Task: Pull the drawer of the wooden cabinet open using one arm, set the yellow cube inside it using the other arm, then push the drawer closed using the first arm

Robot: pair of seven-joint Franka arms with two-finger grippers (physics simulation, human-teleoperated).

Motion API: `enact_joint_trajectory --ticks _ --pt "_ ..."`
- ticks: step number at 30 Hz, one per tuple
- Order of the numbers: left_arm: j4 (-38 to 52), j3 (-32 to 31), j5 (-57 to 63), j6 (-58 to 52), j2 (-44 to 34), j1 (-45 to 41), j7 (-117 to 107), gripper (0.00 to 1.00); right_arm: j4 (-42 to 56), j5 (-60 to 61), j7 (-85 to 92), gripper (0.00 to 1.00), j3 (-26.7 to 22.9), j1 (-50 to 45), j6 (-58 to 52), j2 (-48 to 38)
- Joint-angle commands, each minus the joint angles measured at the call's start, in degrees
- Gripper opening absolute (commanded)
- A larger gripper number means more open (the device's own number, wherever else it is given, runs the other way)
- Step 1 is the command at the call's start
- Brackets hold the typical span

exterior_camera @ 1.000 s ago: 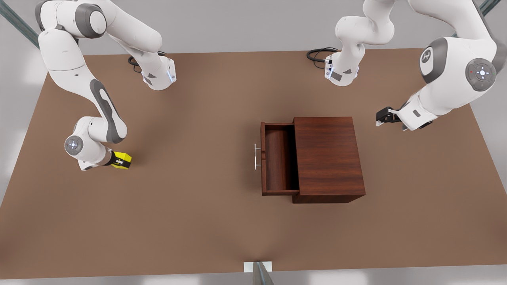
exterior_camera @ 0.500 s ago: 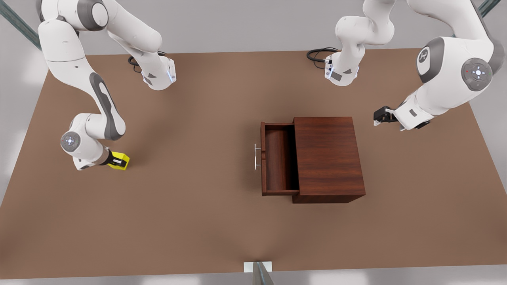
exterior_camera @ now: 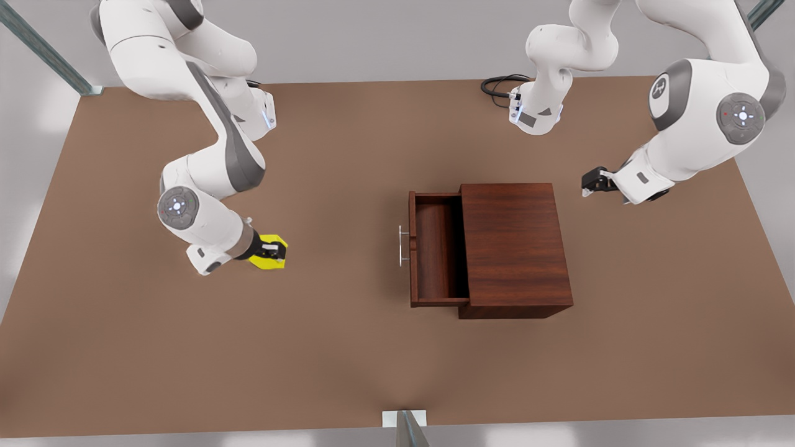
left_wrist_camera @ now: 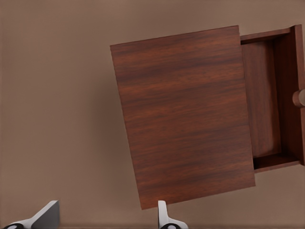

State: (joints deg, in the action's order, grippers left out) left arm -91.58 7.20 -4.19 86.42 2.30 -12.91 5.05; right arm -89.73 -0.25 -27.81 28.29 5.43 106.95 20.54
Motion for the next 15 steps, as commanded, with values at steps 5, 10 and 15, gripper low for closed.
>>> enact_joint_trajectory --ticks 5,10,15 --pt "-0.27 0.71 -0.03 -1.51 -0.19 1.58 -1.01 1.0 20.03 0.96 -57.53 0.64 -0.42 -12.72 -16.24 12.32" --pt "-0.7 0.71 -0.29 -2.57 0.25 1.4 -1.01 1.0 29.61 0.87 -70.89 0.64 -2.71 -22.65 -12.83 19.97" --pt "-1.06 0.71 -0.29 -1.25 0.6 1.4 -1.01 1.0 35.06 0.87 -77.4 0.64 -4.56 -29.16 -5.0 25.24"
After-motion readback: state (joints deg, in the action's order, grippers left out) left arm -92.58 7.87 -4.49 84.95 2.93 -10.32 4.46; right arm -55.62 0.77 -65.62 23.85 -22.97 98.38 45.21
